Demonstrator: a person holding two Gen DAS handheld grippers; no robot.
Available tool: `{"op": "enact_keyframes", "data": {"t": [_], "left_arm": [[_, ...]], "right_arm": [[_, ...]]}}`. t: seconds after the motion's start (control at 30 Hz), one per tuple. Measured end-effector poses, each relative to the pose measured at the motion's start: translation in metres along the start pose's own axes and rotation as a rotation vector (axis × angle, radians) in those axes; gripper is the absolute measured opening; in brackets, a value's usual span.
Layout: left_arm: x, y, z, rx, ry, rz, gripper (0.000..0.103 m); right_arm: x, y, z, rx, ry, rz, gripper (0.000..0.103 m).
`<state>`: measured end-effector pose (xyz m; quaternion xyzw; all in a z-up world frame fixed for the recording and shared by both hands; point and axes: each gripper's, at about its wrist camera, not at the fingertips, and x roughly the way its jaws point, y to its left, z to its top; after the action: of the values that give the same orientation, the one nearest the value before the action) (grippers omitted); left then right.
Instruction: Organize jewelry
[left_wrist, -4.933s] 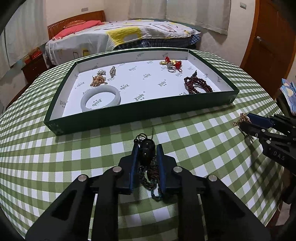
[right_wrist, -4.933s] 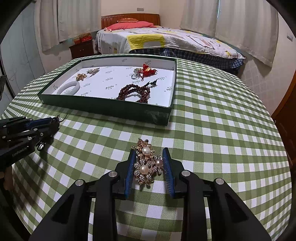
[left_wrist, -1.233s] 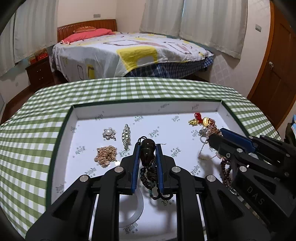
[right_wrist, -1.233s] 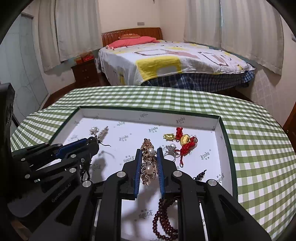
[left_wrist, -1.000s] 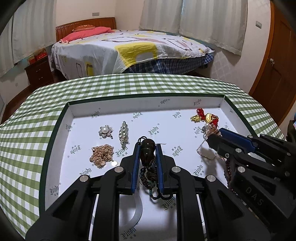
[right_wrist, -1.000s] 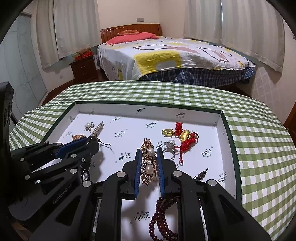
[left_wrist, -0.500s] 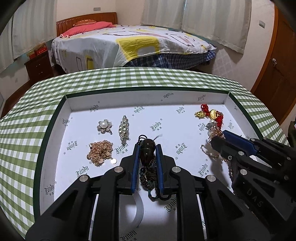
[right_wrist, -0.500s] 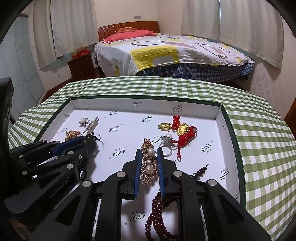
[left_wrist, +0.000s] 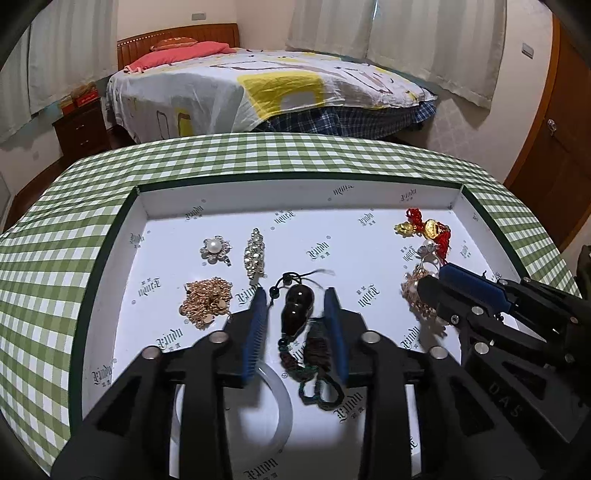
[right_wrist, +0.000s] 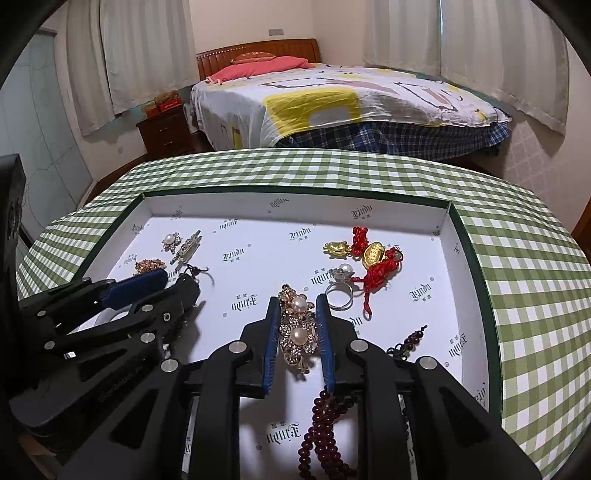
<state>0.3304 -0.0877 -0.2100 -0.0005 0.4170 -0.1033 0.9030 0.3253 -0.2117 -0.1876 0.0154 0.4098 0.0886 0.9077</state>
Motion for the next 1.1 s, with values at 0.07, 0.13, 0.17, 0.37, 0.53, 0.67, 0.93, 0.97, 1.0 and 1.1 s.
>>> {"op": "enact_keyframes", "data": {"t": [0.07,0.13,0.17,0.37,0.53,0.67,0.93,0.97,1.0,1.1], "left_arm": [[-0.001,0.000,-0.001,0.001,0.000,-0.001,0.034],[-0.002,0.001,-0.002,0.002,-0.001,-0.001,0.040],[-0.004,0.002,-0.002,0.001,-0.006,0.001,0.046],[-0.008,0.006,-0.002,-0.025,-0.014,0.000,0.057],[-0.012,0.005,-0.004,-0.008,-0.021,0.009,0.063],[-0.019,0.005,-0.004,-0.012,-0.039,0.018,0.074],[-0.041,-0.004,-0.009,0.032,-0.075,0.043,0.081],[-0.046,-0.005,-0.010,0.039,-0.086,0.055,0.082],[-0.049,-0.005,-0.011,0.042,-0.092,0.060,0.085],[-0.058,-0.004,-0.018,0.036,-0.095,0.072,0.089]], "right_arm": [[0.000,0.000,0.000,0.000,0.001,0.000,0.021],[0.000,0.000,0.000,0.002,0.002,0.002,0.023],[0.000,-0.001,0.000,0.005,0.002,0.001,0.031],[-0.006,-0.006,0.000,0.026,-0.014,-0.014,0.043],[-0.010,-0.009,0.000,0.027,-0.023,-0.025,0.046],[-0.017,-0.014,-0.001,0.046,-0.039,-0.037,0.053],[-0.033,-0.017,-0.007,0.070,-0.057,-0.056,0.057],[-0.037,-0.017,-0.009,0.077,-0.064,-0.067,0.062],[-0.039,-0.018,-0.010,0.082,-0.068,-0.073,0.066],[-0.047,-0.019,-0.015,0.096,-0.078,-0.102,0.068]]}}
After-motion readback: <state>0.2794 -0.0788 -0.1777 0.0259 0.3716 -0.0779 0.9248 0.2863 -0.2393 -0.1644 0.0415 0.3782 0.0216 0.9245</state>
